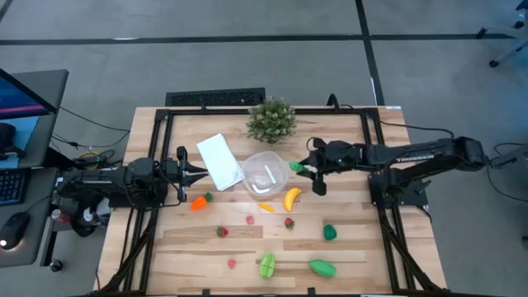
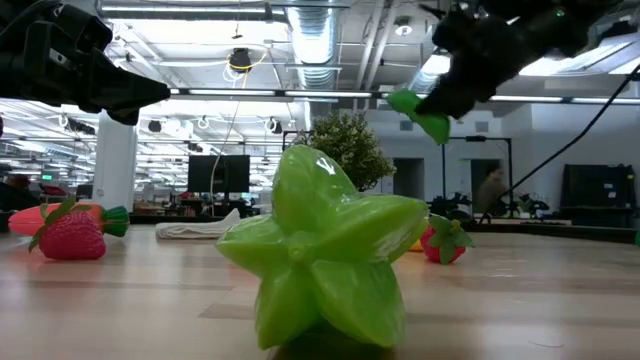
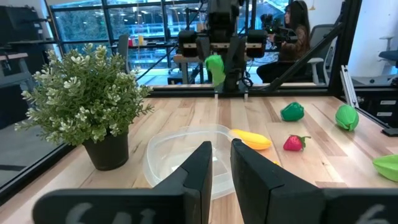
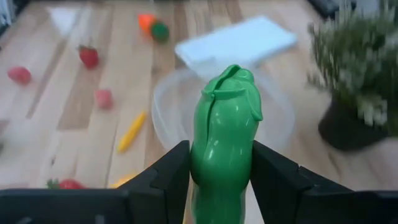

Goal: Pick and placing Produce into tupperware
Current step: Put the green pea into the transparent bin

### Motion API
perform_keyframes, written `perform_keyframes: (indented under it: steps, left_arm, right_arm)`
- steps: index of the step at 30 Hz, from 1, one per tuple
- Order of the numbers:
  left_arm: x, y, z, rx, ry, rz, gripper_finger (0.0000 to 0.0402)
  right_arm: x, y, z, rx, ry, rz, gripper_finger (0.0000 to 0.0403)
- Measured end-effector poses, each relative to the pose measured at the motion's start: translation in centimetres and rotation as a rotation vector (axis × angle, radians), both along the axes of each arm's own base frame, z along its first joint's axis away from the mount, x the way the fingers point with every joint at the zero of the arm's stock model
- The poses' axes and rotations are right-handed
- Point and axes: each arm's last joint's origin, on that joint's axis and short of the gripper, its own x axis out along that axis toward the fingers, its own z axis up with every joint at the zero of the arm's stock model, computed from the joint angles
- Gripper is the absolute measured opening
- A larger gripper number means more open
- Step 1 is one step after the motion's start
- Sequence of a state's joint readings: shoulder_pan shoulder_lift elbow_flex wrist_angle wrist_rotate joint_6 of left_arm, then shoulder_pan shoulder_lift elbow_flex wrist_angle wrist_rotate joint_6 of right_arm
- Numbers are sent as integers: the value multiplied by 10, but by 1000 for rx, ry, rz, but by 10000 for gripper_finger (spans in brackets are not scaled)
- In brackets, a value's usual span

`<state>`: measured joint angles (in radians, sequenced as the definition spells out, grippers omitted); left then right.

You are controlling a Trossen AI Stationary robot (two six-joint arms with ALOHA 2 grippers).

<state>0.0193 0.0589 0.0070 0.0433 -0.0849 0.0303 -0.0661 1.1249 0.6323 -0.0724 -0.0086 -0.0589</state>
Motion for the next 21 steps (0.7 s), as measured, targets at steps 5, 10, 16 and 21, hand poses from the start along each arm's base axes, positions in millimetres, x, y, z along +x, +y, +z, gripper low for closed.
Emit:
perform_keyframes:
  steps: [5,10,16,21]
  left_arm:
    - [0,0,0,0,0,0,50]
    - [0,0,0,0,0,0,50]
    - [0,0,0,0,0,0,50]
    - [0,0,0,0,0,0,50]
  right_arm:
    - [14,2,4,-55,-114,43,143]
    - [29,2,-4,-88,-168,76,142]
    - [49,1,-19,-118,-219,87,149]
    - [65,0,-34,-129,-259,88,146]
